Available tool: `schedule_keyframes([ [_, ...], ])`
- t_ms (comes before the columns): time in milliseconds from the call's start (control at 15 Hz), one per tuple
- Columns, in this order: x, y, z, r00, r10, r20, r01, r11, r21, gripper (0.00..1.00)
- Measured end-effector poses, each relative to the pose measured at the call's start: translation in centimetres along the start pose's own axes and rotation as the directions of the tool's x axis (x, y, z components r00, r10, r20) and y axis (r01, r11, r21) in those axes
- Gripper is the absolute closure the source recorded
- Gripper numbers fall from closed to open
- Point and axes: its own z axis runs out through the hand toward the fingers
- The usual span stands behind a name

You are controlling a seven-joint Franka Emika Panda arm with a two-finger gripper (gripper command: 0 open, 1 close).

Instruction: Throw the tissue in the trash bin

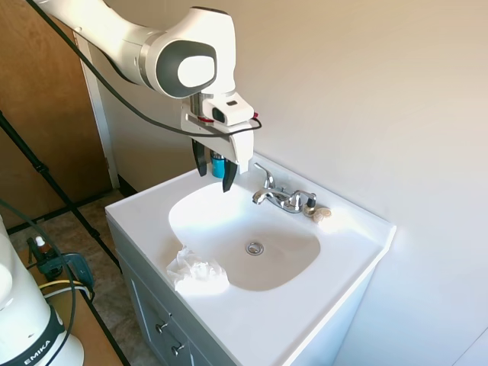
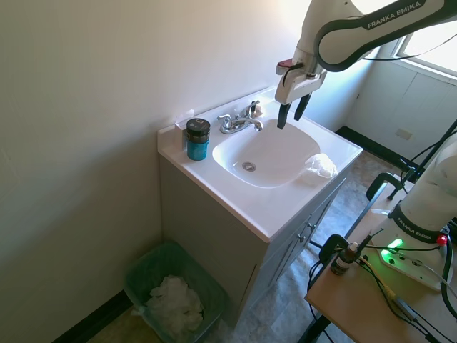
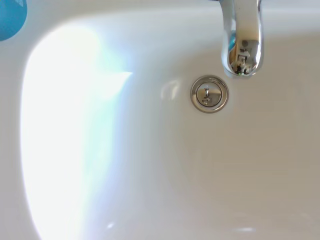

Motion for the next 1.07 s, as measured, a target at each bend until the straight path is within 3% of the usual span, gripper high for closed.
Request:
schedule_keyframes([
  [267,-0.5,0.0,0.3,1.000,0.004,0.019,-0.004,1.000,-0.024,0.00],
  [467,-1.4,0.7,0.9,0.998,0.048,0.046,-0.044,0.996,-0.077,0.00],
  [667,-1.8,3.4,3.7,0.993,0.112,0.044,-0.103,0.982,-0.160,0.00],
  [1067,-1.9,6.0,8.1,0.980,0.200,0.014,-0.190,0.950,-0.249,0.00],
])
